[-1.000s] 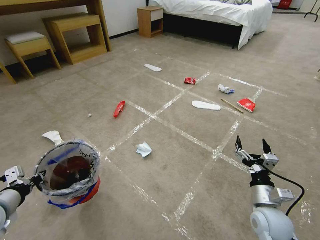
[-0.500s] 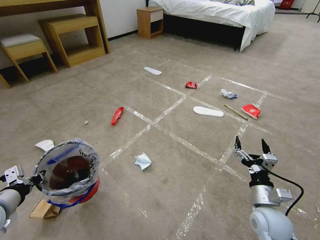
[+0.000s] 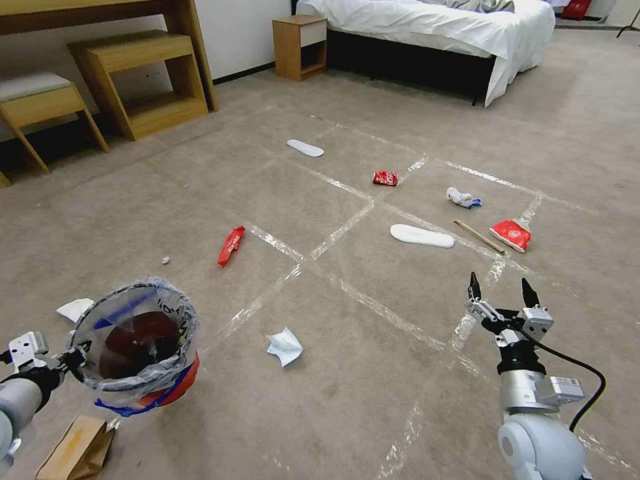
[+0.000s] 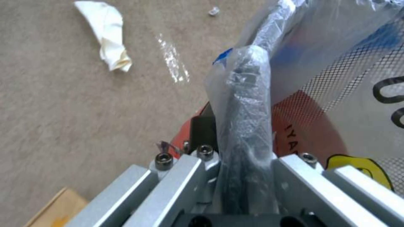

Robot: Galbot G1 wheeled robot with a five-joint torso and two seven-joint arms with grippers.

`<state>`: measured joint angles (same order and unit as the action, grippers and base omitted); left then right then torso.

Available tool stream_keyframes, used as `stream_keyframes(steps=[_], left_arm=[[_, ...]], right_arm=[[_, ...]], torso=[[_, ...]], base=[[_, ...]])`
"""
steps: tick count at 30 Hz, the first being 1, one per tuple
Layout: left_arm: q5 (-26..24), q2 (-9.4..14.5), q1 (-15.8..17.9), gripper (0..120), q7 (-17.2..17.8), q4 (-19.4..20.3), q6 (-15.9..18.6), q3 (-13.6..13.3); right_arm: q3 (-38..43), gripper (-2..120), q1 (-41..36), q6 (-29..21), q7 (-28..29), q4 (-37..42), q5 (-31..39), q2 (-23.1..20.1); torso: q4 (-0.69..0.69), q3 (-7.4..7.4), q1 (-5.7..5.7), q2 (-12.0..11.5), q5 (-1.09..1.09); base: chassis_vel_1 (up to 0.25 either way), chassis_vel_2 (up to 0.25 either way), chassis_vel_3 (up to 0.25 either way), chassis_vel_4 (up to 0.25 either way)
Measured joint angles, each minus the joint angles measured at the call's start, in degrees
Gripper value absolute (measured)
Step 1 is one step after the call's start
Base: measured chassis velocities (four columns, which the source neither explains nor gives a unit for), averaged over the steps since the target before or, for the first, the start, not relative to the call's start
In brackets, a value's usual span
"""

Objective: Pick up the trash bin and place the garbage on the floor into it.

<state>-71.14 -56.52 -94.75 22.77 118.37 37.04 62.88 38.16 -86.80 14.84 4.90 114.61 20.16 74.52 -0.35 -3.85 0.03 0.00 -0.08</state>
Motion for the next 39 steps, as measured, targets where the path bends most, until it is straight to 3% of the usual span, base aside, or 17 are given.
stream_keyframes(steps=[29,39], left_arm=[[0.12,-0.19,-0.11,1,0.09,0.14,-0.14,0.0],[0.56,-0.33,-0.38,1,0.19,0.08,-0.18,-0.52]], right_arm=[[-0.08,100,-0.33,0.63,0.18,0.62,-0.18,-0.1],[-1.13,100,-0.02,-0.44,1.24,1.03,1.9,-1.29]], torso=[[0.0,-0.01,0.0,0.0,0.0],[0.0,0.01,0.0,0.0,0.0]], base=[[-0.128,0.131,0.127,-0.128],[-0.024,0.018,0.023,-0.024]])
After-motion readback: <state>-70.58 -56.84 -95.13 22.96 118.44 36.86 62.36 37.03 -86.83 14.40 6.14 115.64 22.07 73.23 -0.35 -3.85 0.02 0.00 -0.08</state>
